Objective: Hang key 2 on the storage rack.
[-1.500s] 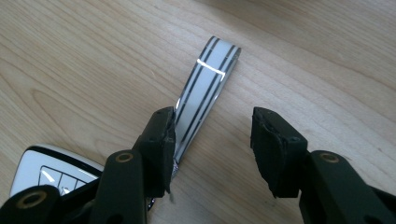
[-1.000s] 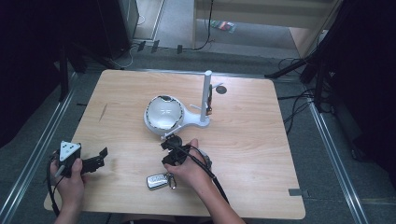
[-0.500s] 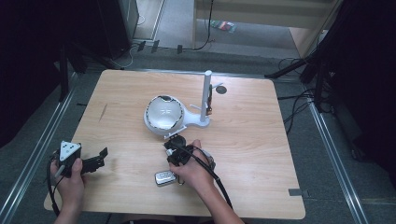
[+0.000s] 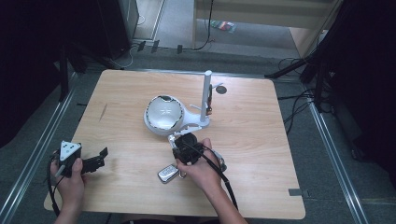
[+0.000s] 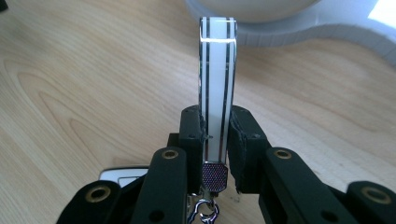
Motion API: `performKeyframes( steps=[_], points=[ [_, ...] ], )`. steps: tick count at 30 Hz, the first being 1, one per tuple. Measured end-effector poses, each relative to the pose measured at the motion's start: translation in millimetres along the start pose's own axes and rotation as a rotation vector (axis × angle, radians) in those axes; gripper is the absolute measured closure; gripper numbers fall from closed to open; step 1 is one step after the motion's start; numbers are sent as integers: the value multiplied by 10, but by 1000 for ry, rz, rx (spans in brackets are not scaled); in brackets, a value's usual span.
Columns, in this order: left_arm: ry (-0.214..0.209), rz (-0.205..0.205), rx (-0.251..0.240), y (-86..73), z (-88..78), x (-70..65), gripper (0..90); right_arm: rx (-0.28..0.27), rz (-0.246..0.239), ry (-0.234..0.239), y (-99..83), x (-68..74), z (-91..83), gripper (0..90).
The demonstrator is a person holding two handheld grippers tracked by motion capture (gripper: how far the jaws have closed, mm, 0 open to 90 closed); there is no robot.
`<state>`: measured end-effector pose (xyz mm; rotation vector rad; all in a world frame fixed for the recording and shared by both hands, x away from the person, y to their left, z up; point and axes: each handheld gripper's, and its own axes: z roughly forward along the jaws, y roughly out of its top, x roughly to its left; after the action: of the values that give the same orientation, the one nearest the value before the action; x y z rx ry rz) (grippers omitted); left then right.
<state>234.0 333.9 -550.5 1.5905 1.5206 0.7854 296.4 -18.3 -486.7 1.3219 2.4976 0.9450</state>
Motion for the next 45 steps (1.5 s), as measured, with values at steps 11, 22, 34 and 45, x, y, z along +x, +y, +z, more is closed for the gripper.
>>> performKeyframes(
  steps=[11,22,34,45],
  points=[
    [0,1,0,0,-1,-1,1,-162,-6,-3,-9,-157,-275,778],
    [0,-2,-3,-1,2,-4,1,-306,1,-7,8,-337,-521,778],
    [-1,1,-3,0,3,-1,1,-387,59,1,7,-611,-704,778],
    [1,4,-1,0,2,-7,1,-444,129,41,60,-850,-787,778]
  ],
)
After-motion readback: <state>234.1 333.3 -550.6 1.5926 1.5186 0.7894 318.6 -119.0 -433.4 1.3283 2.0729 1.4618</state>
